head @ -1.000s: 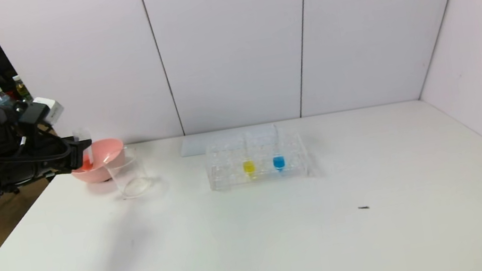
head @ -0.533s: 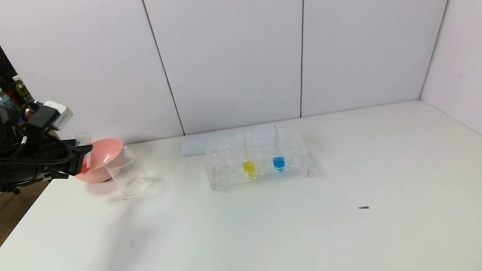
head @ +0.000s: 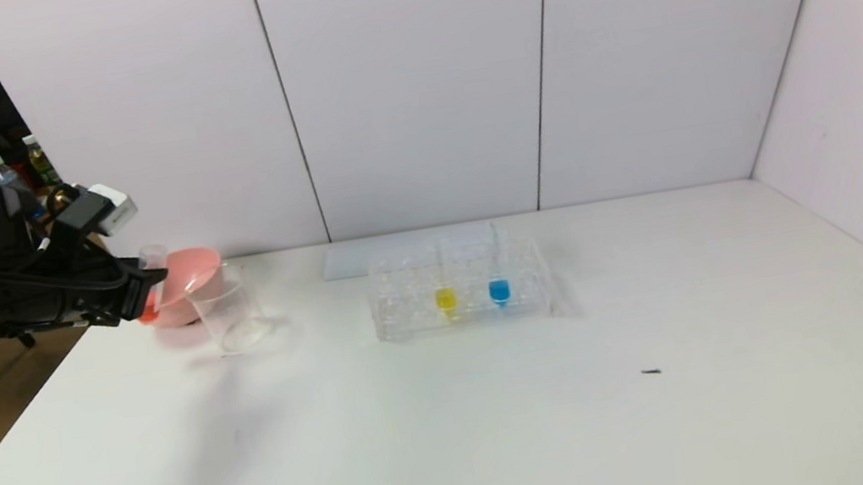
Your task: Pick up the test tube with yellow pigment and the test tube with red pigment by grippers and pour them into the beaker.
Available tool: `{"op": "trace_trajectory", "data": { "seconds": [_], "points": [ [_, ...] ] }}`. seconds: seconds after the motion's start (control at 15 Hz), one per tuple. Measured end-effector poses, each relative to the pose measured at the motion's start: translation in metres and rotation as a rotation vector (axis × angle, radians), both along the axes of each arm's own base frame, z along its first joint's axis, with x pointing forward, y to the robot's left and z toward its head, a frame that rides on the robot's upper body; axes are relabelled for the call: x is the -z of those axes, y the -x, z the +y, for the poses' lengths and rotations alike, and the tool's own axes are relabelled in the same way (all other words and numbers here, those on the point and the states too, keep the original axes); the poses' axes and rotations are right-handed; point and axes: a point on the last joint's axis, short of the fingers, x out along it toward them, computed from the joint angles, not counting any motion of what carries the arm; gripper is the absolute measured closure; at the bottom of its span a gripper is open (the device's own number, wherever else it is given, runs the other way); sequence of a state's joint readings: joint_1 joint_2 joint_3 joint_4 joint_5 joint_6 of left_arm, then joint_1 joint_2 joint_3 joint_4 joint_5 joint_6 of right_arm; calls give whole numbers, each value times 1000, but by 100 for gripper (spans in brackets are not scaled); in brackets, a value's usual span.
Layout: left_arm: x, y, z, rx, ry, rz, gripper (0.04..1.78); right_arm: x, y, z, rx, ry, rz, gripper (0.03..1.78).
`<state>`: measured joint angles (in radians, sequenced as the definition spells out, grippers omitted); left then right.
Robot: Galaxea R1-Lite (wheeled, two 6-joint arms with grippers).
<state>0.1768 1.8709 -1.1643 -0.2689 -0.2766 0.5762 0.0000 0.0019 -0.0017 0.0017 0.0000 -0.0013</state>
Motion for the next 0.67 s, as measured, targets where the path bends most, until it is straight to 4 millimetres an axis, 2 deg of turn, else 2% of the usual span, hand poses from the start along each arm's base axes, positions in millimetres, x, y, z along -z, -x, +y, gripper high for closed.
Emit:
{"op": "trace_trajectory", "data": {
  "seconds": [0.67],
  "points": [
    [-8, 0, 0, 59, -113, 28, 138, 0, 0, 0, 0, 0, 0, 11]
  ]
}}
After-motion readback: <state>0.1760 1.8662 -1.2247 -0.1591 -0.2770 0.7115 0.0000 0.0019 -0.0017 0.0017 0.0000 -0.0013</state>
